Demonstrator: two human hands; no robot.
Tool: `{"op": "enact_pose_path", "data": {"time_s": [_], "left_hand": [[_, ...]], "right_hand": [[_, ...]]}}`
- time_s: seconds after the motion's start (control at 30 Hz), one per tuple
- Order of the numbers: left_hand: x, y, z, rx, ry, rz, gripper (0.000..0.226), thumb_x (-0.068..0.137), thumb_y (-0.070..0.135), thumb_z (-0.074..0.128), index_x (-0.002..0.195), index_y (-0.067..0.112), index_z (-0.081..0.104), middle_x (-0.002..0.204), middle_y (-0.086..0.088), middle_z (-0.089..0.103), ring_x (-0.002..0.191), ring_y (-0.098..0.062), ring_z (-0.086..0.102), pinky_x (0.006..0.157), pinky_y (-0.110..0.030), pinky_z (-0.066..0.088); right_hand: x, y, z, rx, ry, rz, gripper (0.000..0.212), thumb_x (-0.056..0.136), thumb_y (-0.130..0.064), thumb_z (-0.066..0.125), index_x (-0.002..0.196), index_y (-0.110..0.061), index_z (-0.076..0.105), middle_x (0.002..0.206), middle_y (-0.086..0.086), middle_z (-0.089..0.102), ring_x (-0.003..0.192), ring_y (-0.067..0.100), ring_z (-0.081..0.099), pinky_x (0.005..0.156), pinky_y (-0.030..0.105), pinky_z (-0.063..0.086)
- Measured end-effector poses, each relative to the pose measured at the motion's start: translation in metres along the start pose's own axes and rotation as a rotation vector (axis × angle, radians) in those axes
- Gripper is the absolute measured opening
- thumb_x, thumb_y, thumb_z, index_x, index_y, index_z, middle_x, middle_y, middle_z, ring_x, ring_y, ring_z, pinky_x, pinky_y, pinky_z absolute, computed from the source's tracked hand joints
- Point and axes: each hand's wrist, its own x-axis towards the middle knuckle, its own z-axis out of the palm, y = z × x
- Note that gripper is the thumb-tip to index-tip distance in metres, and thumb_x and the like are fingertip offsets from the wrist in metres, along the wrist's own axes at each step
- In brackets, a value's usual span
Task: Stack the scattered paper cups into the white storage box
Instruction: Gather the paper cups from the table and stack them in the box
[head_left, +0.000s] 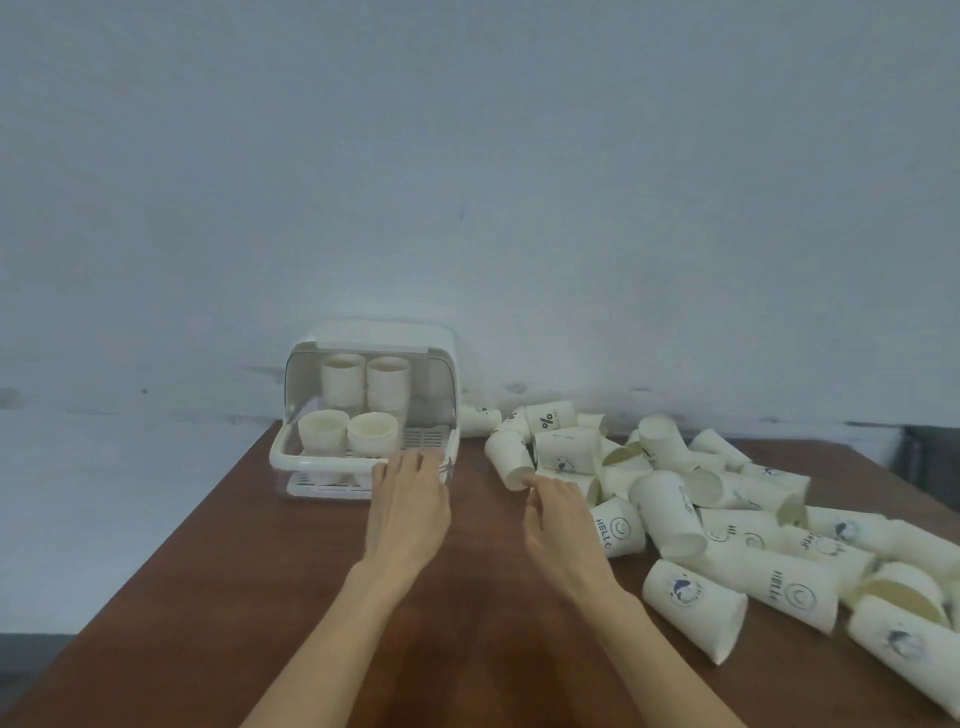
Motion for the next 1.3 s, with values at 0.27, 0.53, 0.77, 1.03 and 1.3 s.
{"op": "enact_pose_path", "data": {"time_s": [0.27,0.53,0.77,1.03,1.3], "left_hand": [[0.019,0.075,0.022,-0.005,-0.234,0.251,0.035,0.092,0.016,0.043,0.123,0.023,0.057,0.111,-0.002,0.056,0.107,-0.025,0.046,0.091,-0.036,0.031],[0.059,0.138,0.061,0.158,-0.315,0.525,0.057,0.084,0.002,0.045,0.138,0.018,0.039,0.112,-0.011,0.053,0.108,-0.032,0.046,0.095,-0.039,0.031],[0.086,0.162,0.085,0.456,-0.344,0.572,0.031,0.09,0.006,0.045,0.114,0.018,0.062,0.112,-0.006,0.061,0.111,-0.027,0.054,0.099,-0.037,0.037],[0.093,0.17,0.082,0.524,-0.407,0.492,0.029,0.093,0.003,0.042,0.111,0.01,0.063,0.116,-0.01,0.058,0.114,-0.029,0.048,0.102,-0.039,0.03],[0.082,0.182,0.035,0.576,-0.299,0.387,0.029,0.095,0.006,0.039,0.119,0.01,0.056,0.119,-0.01,0.057,0.115,-0.029,0.048,0.1,-0.037,0.029]], "right_hand": [[-0.008,0.03,-0.04,-0.077,-0.001,0.016,0.037,0.096,-0.011,0.041,0.131,-0.014,0.052,0.128,0.003,0.054,0.121,0.021,0.041,0.103,0.03,0.032],[0.006,0.065,-0.068,-0.122,0.013,-0.036,0.045,0.085,-0.004,0.043,0.128,-0.01,0.054,0.11,0.002,0.061,0.105,0.024,0.046,0.095,0.036,0.039],[0.021,0.088,-0.081,-0.162,0.043,-0.099,0.048,0.078,-0.006,0.038,0.122,-0.008,0.058,0.099,0.001,0.06,0.096,0.023,0.05,0.088,0.035,0.044],[0.023,0.099,-0.092,-0.172,-0.003,-0.137,0.052,0.077,-0.008,0.036,0.125,-0.007,0.057,0.104,0.003,0.061,0.101,0.025,0.05,0.09,0.038,0.044],[0.006,0.105,-0.114,-0.145,-0.088,-0.201,0.045,0.089,-0.004,0.043,0.133,-0.014,0.048,0.115,-0.003,0.054,0.113,0.018,0.041,0.105,0.028,0.03]]}}
